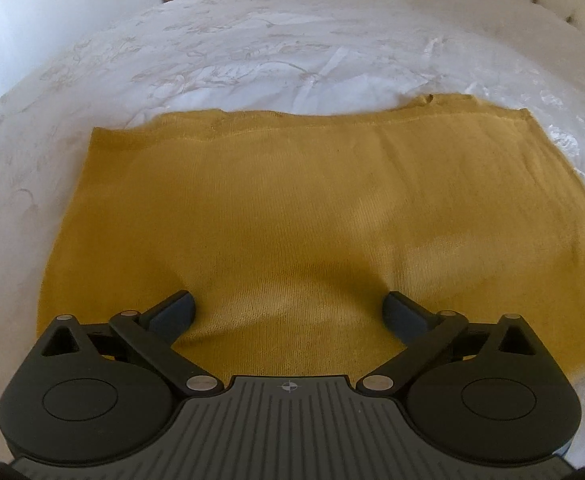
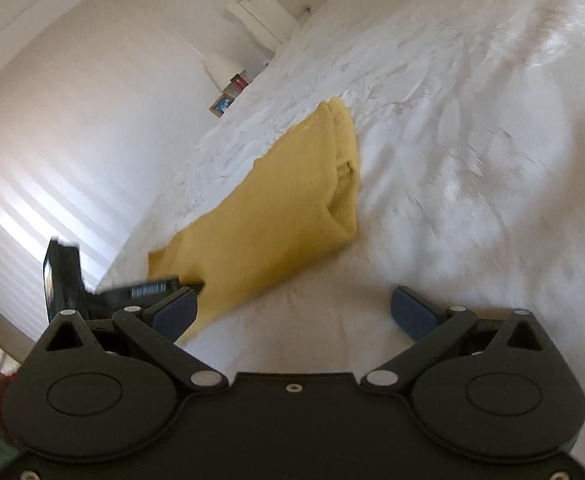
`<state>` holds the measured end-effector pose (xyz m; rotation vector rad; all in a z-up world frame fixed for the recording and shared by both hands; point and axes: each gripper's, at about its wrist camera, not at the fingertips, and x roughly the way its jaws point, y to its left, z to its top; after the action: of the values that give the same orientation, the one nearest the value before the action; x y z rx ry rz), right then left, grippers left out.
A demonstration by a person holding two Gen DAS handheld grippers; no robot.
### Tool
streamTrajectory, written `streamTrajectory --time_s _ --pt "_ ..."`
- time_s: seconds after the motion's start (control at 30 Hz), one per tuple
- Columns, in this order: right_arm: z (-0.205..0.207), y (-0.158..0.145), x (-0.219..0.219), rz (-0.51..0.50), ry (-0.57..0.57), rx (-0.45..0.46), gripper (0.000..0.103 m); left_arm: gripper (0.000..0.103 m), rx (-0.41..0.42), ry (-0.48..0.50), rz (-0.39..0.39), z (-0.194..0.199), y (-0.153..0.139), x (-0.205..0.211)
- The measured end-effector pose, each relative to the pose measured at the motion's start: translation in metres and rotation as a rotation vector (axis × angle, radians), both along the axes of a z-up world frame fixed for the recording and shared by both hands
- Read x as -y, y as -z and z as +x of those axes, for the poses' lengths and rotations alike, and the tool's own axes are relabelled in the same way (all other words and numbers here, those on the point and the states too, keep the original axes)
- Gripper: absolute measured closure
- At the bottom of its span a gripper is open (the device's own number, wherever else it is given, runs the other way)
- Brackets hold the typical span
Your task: Fold small clothes
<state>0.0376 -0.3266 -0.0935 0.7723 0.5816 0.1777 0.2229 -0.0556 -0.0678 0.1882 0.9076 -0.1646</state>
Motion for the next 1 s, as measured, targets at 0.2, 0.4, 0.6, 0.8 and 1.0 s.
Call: streamTrajectory --time_s 0.2,0.4,0.6,0.8,1.0 --pt "0.060 -0.002 0.011 0.032 -0.057 -0.024 0.000 0.000 0.001 -0.004 -0.014 0.002 0.001 -0.001" --pt "0.104 -0.003 0.013 0.054 -0.099 -0.030 0.000 0.001 0.024 -0.011 -0.080 -0.001 -0.003 -0.011" --pt "0.135 -0.004 0.007 0.026 -0.117 -0.042 0.000 0.002 0.088 -0.021 -0.160 -0.021 -0.020 -0.034" --pt "0.147 -0.008 0.002 -0.007 -0.127 -0.088 0.000 0.002 0.133 -0.015 -0.140 -0.041 -0.032 -0.073" --pt "0.155 -0.019 -0.016 -0.155 -0.120 -0.177 0.044 0.001 0.200 -0.059 -0.182 -0.043 -0.042 -0.119"
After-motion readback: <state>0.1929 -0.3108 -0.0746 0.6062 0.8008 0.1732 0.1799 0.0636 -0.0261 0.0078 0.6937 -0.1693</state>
